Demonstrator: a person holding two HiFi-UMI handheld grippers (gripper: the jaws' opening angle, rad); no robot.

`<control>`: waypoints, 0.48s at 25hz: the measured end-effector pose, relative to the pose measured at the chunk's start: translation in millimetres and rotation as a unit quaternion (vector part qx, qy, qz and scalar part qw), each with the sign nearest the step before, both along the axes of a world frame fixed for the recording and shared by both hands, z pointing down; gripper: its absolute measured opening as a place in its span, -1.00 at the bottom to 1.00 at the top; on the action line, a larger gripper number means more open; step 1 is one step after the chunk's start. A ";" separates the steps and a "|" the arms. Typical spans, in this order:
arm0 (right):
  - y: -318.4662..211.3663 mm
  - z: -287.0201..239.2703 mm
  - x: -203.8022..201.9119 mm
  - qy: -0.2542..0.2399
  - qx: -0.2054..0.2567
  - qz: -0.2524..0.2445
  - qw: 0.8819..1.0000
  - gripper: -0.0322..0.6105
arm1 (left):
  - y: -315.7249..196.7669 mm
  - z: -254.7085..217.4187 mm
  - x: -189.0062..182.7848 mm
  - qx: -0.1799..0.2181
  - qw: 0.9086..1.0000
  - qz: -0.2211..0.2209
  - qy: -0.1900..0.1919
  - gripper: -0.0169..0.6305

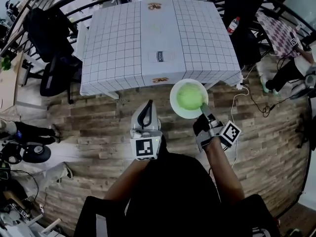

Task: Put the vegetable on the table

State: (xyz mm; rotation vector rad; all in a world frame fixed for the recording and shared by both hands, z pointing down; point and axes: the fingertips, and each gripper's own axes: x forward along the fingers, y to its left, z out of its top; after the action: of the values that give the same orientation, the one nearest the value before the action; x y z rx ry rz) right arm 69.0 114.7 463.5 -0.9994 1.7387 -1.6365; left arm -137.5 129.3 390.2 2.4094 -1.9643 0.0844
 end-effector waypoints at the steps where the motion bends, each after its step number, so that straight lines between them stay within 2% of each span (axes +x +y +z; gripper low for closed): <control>1: -14.7 -4.2 -4.7 -0.001 -0.002 0.003 1.000 -0.87 | -14.2 -5.5 -4.2 0.001 1.000 0.001 -0.001 -0.92; 5: -18.2 -4.3 -22.6 -0.006 -0.004 0.011 1.000 -0.87 | -17.8 -6.9 -18.4 0.007 1.000 0.006 0.006 -0.92; 12: -83.5 -16.0 -55.8 -0.003 0.006 0.012 1.000 -0.87 | -80.2 -14.0 -46.4 0.004 1.000 0.017 0.009 -0.92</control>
State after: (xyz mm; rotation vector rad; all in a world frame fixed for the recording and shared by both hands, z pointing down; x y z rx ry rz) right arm 13.2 31.2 447.5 -1.0052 1.7248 -1.6113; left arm -183.8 49.1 376.2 2.4399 -1.9194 0.0561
